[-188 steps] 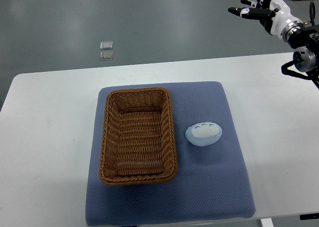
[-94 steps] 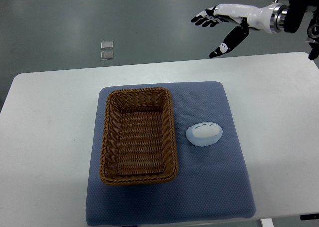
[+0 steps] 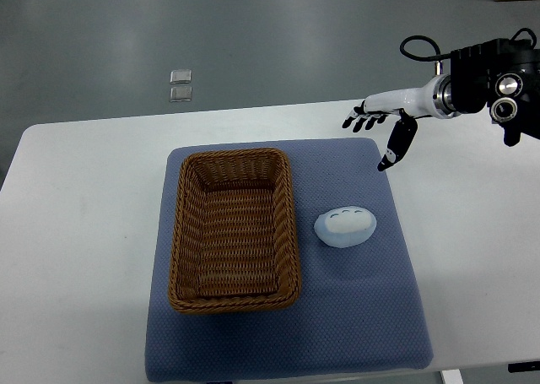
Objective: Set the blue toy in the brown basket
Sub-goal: 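Lower the right hand down onto the pale blue oval toy, then close the right hand fingers around the pale blue toy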
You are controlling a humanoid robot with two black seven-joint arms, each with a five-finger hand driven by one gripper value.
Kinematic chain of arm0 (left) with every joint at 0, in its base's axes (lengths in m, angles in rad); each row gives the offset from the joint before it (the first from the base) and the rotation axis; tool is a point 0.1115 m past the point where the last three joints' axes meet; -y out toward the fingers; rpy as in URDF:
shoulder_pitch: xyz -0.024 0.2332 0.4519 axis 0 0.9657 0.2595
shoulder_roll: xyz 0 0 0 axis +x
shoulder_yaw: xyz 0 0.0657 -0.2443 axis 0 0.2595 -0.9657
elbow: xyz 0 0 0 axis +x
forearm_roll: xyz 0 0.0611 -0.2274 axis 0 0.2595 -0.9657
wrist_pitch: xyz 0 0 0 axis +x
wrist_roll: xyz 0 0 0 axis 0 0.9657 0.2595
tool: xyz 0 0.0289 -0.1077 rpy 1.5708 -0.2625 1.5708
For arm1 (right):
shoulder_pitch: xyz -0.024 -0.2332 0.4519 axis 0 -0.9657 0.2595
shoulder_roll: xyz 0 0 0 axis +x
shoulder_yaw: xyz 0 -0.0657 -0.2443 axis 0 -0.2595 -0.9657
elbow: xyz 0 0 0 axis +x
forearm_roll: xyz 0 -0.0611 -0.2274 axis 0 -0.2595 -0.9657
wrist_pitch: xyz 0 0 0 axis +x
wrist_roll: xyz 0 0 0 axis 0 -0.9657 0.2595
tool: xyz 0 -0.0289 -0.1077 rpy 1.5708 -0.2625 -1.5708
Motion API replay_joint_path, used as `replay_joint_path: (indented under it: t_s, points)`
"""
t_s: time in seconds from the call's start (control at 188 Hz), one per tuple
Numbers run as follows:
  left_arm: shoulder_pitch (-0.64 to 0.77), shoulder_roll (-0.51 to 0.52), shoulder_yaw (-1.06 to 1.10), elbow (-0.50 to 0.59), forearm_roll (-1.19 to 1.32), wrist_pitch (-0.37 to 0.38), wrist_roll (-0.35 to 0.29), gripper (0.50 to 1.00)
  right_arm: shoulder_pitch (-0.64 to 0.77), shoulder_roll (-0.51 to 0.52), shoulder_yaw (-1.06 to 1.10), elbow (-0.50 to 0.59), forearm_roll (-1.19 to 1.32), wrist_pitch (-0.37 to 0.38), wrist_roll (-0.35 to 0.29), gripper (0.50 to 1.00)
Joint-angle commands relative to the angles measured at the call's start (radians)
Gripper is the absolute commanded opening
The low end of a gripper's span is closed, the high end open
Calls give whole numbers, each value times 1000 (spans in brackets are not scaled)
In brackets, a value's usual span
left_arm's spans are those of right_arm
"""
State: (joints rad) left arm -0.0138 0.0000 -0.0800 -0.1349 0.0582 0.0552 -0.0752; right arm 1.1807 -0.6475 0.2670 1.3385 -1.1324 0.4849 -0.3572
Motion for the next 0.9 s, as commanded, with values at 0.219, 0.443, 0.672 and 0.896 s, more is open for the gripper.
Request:
replay_joint_path:
  t_s: [0.219,0.443,0.672,0.896]
  points:
    - [0,0,0,0,0,0,0,1000,-101,-7,-11,57,10,1,-6,876]
    - [0,0,0,0,0,0,0,1000,-116,-7,-11,103,14,14,-3,879]
    - [0,0,0,0,0,0,0,1000,-151,19,-11,133,22,6,-5,879]
    - [0,0,0,0,0,0,0,1000,-173,71,-12,107,6,-26,-5,879]
